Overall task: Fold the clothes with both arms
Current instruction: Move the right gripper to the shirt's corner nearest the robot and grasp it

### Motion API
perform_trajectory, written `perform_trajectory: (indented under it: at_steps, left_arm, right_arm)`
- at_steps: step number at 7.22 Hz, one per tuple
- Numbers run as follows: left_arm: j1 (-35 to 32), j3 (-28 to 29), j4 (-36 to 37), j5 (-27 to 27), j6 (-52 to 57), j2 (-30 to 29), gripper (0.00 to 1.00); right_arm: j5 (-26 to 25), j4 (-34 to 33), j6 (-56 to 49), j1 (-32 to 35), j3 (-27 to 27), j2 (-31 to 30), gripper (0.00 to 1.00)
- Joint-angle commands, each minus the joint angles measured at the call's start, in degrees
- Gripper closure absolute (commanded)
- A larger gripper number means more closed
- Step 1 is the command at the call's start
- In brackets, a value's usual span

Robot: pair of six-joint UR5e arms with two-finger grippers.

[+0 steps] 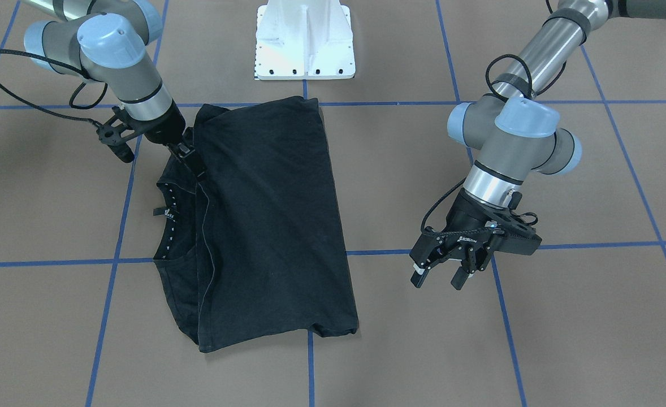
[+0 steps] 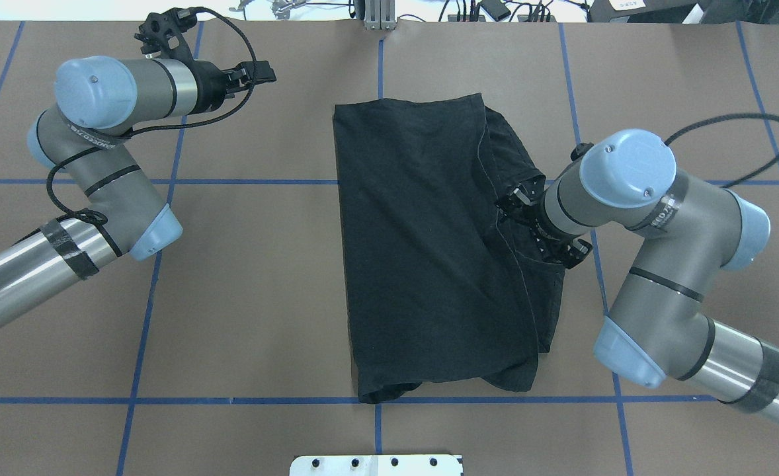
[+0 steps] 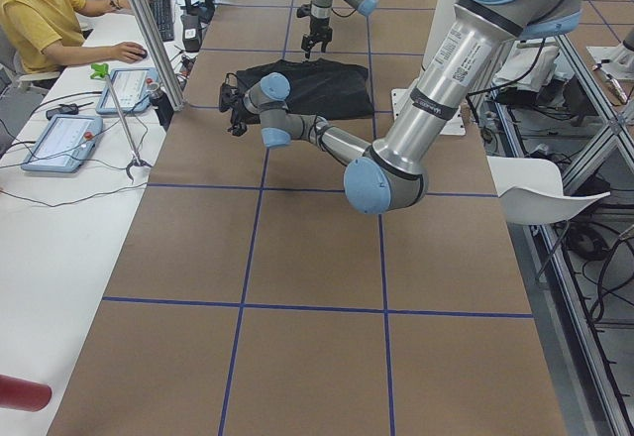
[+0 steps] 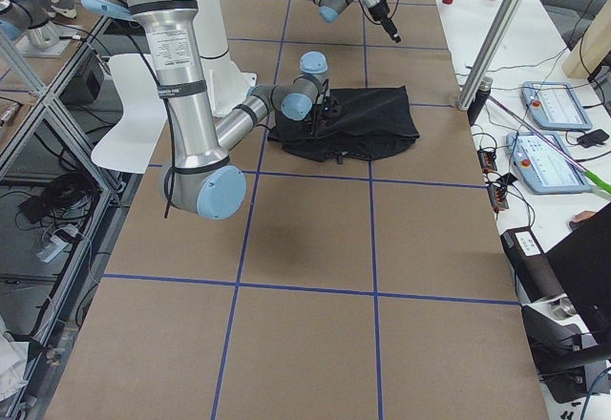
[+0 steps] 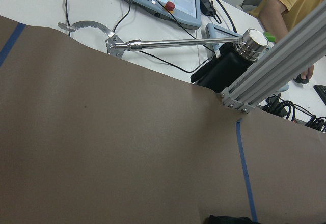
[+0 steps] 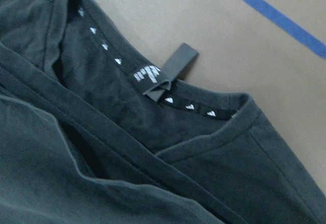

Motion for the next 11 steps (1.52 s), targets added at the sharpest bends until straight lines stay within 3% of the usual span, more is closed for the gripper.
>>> perform_trajectory:
  at_steps: [1, 4, 8, 9, 10, 11]
  left_arm:
    - [0.0, 0.0, 0.0, 0.1, 0.0, -0.2, 0.01]
    - [-0.1, -0.1, 0.0, 0.1, -0.2, -0.2, 0.01]
    - [0.0, -0.1, 0.0, 0.1, -1.8, -0.3, 0.01]
    - [0.0, 0.0, 0.0, 0.1, -1.8, -0.4, 0.01]
    - [0.0, 0.0, 0.0, 0.1, -2.6, -0.4, 0.01]
    - [0.0, 0.0, 0.0, 0.1, -2.6, -0.4, 0.01]
  right_arm:
    - [-0.1, 3.4, 6.1, -4.1, 3.1, -5.0, 0.02]
    - [-2.3, 2.8, 6.3, -9.8, 3.7, -8.3, 0.05]
    - [-4.2, 2.7, 6.3, -12.5, 3.5, -8.4, 0.22]
    - [-4.4, 2.7, 6.3, -12.5, 3.5, -8.6, 0.22]
    - [-4.5, 2.7, 6.3, -12.6, 3.5, -9.0, 0.32]
    - [-4.5, 2.6, 6.3, -12.6, 3.5, -9.0, 0.66]
